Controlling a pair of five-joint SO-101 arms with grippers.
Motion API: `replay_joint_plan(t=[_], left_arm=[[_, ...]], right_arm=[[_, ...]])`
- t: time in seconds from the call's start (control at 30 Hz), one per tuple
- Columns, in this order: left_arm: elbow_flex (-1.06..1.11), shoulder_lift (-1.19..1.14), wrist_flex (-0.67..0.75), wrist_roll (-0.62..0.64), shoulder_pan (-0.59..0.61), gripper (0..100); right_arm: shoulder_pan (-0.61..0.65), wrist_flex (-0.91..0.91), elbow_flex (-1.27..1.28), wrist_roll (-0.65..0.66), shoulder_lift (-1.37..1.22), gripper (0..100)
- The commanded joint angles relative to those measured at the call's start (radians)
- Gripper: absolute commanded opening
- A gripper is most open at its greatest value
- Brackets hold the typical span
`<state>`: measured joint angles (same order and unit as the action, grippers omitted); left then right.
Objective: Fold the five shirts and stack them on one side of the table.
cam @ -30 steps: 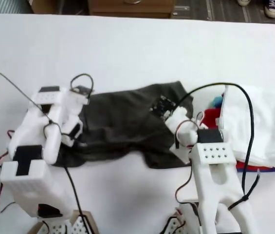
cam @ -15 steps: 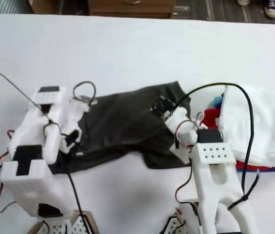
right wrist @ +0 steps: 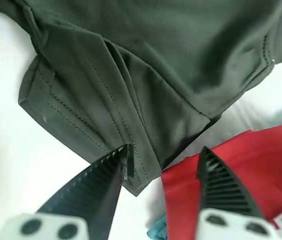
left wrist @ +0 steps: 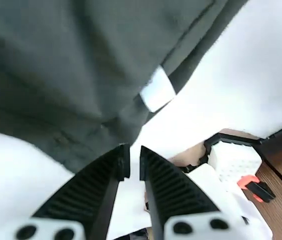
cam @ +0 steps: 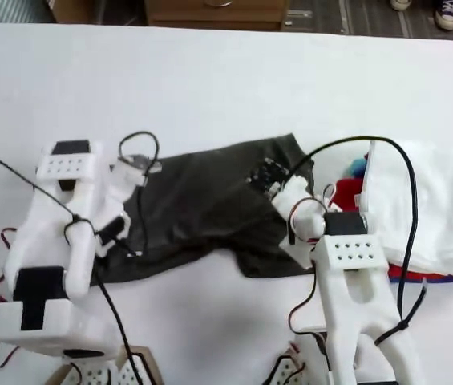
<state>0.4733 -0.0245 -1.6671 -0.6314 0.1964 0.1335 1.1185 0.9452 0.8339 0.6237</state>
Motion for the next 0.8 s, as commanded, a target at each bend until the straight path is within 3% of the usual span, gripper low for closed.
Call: replay_joint_plan(t=[0.0, 0.17, 0.37, 0.53, 0.63, 0.77], left_arm=[[0.065, 0.046, 0.046, -0.026, -0.014, 7], [0.108, 0.051, 0.064, -0.041, -0.006, 7], [-0.013, 0.043, 0.083, -0.055, 0.000, 7], [-0.022, 0.041, 0.163, -0.236, 0.002, 12], [-0.022, 0.041, 0.164, -0.290, 0.000, 20], [-0.022, 0.041, 0.199, -0.327, 0.006, 21]], right_arm=[[-0.007, -0.013, -0.005, -0.008, 0.039, 21.5], [-0.007, -0.013, -0.005, -0.008, 0.039, 21.5], [-0.007, -0.013, -0.005, -0.008, 0.039, 21.5], [-0.007, -0.007, -0.005, -0.008, 0.039, 21.5], [-0.008, -0.007, -0.005, -0.008, 0.039, 21.5], [-0.008, -0.010, -0.005, -0.008, 0.039, 21.5]])
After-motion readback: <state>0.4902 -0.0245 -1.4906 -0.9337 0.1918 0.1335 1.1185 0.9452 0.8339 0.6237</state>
